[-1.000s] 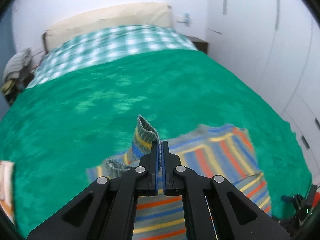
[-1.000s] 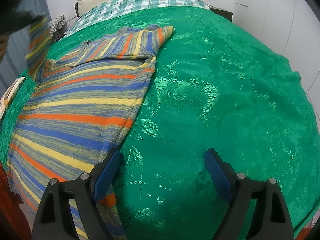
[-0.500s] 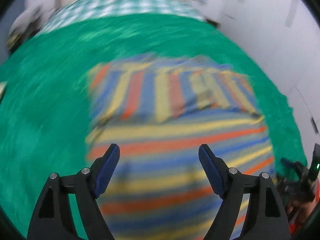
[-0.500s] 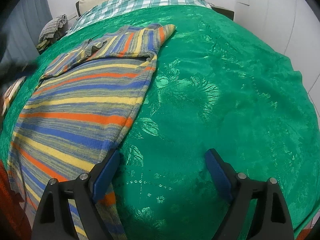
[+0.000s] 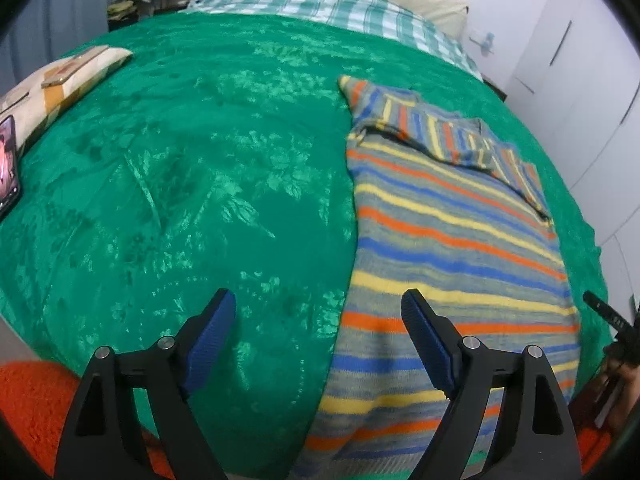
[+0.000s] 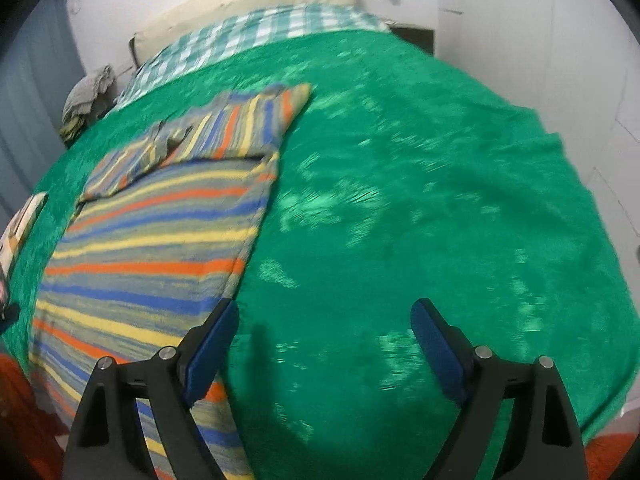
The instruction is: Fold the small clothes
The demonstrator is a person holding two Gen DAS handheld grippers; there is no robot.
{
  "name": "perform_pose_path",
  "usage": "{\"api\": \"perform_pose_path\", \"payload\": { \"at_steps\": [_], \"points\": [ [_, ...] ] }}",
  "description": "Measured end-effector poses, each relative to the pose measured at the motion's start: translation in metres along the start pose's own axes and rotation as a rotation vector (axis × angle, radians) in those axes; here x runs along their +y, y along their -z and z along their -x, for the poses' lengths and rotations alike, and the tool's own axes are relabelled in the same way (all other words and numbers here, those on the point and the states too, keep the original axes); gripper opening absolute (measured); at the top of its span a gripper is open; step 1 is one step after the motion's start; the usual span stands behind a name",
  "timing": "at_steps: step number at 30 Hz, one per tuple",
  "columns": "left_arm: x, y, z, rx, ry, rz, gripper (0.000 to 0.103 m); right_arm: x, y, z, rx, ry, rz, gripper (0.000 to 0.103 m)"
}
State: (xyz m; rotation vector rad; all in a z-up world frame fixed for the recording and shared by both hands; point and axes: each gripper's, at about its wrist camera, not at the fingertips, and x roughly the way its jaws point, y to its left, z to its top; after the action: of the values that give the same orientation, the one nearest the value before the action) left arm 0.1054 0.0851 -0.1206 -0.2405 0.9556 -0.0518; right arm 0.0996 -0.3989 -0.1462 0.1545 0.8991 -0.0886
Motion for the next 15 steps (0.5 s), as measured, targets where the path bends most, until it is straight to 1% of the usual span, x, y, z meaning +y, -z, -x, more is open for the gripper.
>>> {"api": "perform_pose_path", "payload": {
  "at_steps": [4, 8, 15],
  "points": [
    [-0.0004, -0.0004, 0.0005, -0.014, -0.002, -0.002, 0.086, -0.007, 0.0001, 0.005, -0.01, 0.014, -0.027, 0.087],
    [-0.0043, 0.0024, 0.0015, -0.014, 0.003, -0.013, 0.086, -0.0041, -0.0002, 0.0099, -0.029, 0.02, -0.01, 0.087],
    [-0.004, 0.0057, -0.0049, 0.016, -0.013, -0.015, 0.086, -0.0065, 0.0004, 0.0091, -0.029, 0.001, -0.015, 0.087]
  ]
}}
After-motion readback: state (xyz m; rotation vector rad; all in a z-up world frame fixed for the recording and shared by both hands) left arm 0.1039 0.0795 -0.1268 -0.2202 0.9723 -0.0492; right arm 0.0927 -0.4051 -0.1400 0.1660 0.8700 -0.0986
